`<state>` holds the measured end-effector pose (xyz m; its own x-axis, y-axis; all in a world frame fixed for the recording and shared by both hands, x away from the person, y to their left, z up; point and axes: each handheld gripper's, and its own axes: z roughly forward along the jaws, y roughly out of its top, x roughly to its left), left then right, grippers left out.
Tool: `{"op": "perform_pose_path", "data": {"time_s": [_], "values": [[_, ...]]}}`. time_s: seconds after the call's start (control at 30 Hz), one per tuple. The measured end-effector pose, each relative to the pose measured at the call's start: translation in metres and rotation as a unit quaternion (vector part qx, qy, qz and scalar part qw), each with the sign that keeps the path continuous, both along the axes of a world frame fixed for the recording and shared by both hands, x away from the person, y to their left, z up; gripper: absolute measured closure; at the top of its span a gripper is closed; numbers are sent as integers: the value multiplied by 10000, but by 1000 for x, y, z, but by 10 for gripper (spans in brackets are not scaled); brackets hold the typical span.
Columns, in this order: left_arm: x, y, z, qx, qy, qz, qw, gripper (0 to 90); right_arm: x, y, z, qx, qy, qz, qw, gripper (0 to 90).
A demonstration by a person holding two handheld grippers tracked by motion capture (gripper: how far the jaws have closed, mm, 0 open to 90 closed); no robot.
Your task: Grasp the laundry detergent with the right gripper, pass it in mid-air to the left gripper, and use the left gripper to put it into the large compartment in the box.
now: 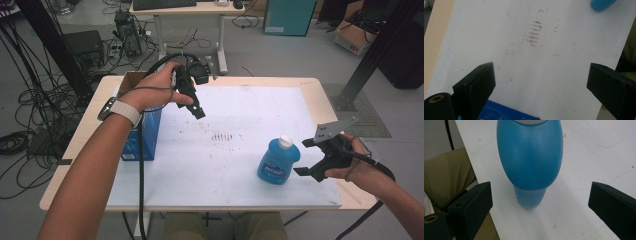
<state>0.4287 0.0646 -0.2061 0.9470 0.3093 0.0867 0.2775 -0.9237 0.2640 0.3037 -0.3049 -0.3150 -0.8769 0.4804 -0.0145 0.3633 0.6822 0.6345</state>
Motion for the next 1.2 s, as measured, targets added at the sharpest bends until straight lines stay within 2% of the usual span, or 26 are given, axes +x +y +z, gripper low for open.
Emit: {"op": "perform_pose_path", "data": {"time_s": [0.37,1.2], "values": [[0,-1,0,8,23,-5,10000,87,1,-1,-1,20,64,116,9999,71],[0,3,-1,17,22,26,10000,87,0,1,3,101,110,86,9999,75]]}}
